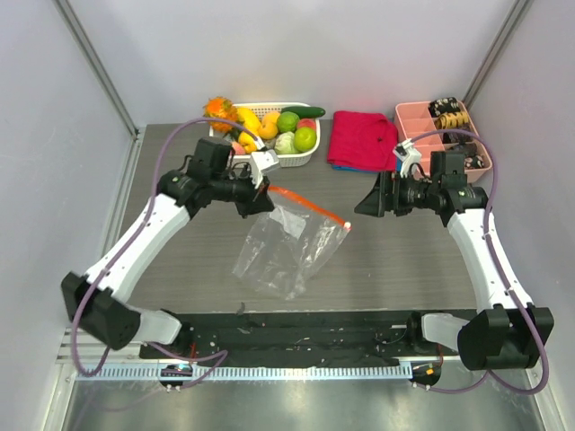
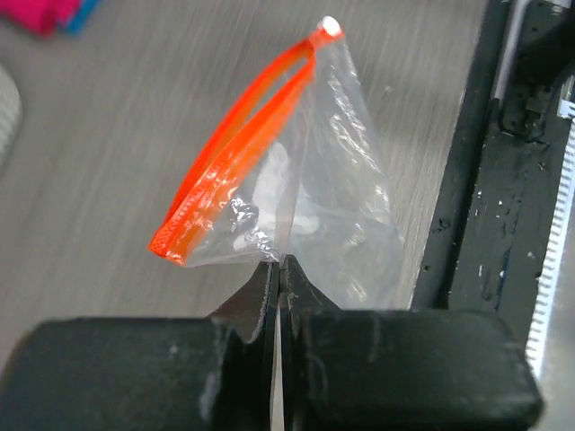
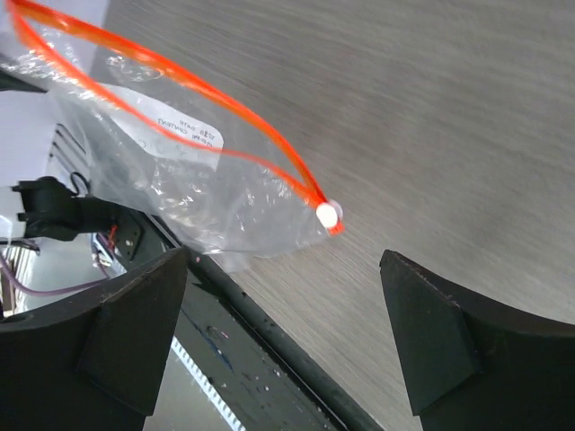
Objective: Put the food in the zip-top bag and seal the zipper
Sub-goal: Pick up the zipper food storage bag at the center of the board, then open the zipper of the food storage bag.
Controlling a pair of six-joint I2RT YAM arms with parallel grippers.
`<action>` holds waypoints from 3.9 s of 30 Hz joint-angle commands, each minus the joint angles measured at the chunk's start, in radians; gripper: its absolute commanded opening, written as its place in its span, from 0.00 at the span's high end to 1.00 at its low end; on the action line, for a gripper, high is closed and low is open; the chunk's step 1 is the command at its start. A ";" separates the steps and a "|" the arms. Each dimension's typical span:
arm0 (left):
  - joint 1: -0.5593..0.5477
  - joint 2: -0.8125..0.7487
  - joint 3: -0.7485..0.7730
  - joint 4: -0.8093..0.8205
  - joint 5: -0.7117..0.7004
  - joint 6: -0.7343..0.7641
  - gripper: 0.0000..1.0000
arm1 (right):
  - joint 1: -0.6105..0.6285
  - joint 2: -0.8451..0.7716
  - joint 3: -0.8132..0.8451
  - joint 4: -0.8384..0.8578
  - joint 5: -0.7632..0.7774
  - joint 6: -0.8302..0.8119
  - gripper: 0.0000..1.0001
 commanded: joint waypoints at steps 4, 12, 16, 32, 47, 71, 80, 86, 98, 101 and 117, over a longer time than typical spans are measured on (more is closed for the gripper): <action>-0.101 -0.160 -0.050 0.059 0.122 0.311 1.00 | 0.001 -0.066 0.053 0.068 -0.119 0.003 0.09; -0.181 -0.224 -0.096 0.056 0.049 0.448 1.00 | 0.001 -0.150 0.109 0.128 -0.204 0.023 0.10; -0.207 -0.233 -0.092 0.057 0.044 0.455 1.00 | 0.057 -0.192 0.038 0.118 -0.182 -0.037 0.19; -0.222 -0.224 -0.110 0.099 0.018 0.426 1.00 | 0.341 -0.241 -0.103 0.088 -0.058 -0.182 0.37; -0.222 -0.228 -0.119 0.112 0.012 0.411 1.00 | 0.412 -0.155 -0.112 0.202 0.078 -0.141 0.61; -0.096 -0.063 0.060 0.294 -0.189 -0.644 0.00 | 0.295 -0.325 0.141 -0.133 0.626 0.465 0.99; -0.127 0.066 0.033 0.407 -0.192 -0.899 0.02 | 0.297 -0.169 0.051 -0.012 0.680 0.698 0.99; -0.139 0.172 0.037 0.404 -0.225 -0.913 0.17 | 0.315 -0.069 0.041 0.133 0.602 0.726 0.99; -0.139 0.298 0.070 0.508 -0.166 -0.957 0.34 | 0.344 -0.017 -0.029 0.300 0.531 0.746 0.99; -0.139 0.313 0.054 0.546 -0.136 -0.985 0.37 | 0.344 -0.014 -0.032 0.312 0.548 0.736 0.99; -0.087 0.227 -0.145 0.795 -0.116 -1.163 0.34 | 0.343 0.009 -0.077 0.374 0.519 0.730 0.99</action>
